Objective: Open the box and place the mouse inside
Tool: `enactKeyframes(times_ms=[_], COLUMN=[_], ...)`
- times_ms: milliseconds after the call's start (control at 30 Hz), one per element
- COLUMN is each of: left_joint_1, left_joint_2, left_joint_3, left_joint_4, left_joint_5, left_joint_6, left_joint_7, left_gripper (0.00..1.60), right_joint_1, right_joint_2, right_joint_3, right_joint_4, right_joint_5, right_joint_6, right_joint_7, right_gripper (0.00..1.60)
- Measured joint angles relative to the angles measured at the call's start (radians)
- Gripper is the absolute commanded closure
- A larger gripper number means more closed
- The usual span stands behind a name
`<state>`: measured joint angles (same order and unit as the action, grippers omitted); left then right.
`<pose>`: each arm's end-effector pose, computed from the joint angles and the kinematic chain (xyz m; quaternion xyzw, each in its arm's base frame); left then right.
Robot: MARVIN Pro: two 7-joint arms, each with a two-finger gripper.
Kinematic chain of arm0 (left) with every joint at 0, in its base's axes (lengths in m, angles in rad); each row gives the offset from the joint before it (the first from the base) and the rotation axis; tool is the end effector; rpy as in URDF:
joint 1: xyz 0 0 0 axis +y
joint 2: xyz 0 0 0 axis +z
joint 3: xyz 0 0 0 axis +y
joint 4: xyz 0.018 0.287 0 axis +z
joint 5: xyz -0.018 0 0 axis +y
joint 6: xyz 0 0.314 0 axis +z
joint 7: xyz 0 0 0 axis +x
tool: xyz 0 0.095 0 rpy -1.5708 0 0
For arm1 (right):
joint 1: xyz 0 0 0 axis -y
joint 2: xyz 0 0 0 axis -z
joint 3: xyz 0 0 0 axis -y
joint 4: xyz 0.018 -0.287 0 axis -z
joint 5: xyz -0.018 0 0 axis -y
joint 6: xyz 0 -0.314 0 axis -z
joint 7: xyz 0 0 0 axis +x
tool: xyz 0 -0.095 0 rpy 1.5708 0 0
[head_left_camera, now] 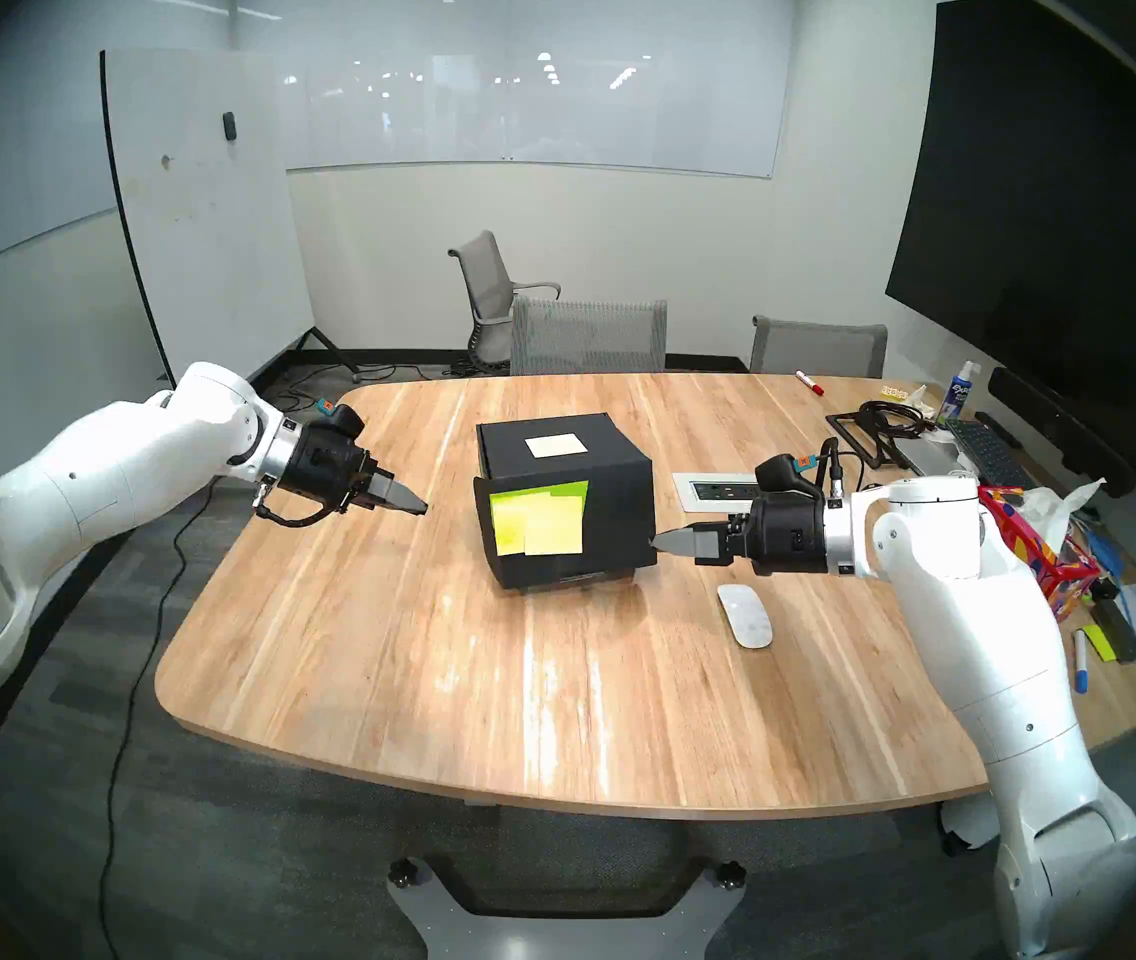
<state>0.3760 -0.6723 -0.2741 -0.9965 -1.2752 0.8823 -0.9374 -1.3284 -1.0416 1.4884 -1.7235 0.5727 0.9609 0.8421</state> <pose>0.5134 0.1337 -0.1713 0.8753 -0.1764 0.2128 0.3967 0.4161 -0.0280 -0.1865 -0.7957 -0.2475 -0.3836 0.3981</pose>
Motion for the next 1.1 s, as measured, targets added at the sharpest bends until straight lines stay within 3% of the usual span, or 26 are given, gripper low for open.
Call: enactKeyframes(times_ms=[700,1100], left_joint_1=[0.012,0.033], left_joint_2=[0.035,0.066], left_joint_3=[0.004,0.000], left_joint_4=[-0.059,-0.130], left_joint_5=[-0.001,-0.026], left_joint_6=[-0.016,-0.021], left_joint_7=[-0.002,0.068], left_gripper=[1.60,1.60], right_joint_1=[-0.283,-0.371], right_joint_2=[-0.106,-0.150], right_joint_3=[0.193,0.215], right_joint_4=[-0.281,-0.338], right_joint_5=[0.025,0.030], right_joint_6=[0.002,0.002], right_joint_7=[-0.263,-0.325], right_gripper=[0.00,0.00])
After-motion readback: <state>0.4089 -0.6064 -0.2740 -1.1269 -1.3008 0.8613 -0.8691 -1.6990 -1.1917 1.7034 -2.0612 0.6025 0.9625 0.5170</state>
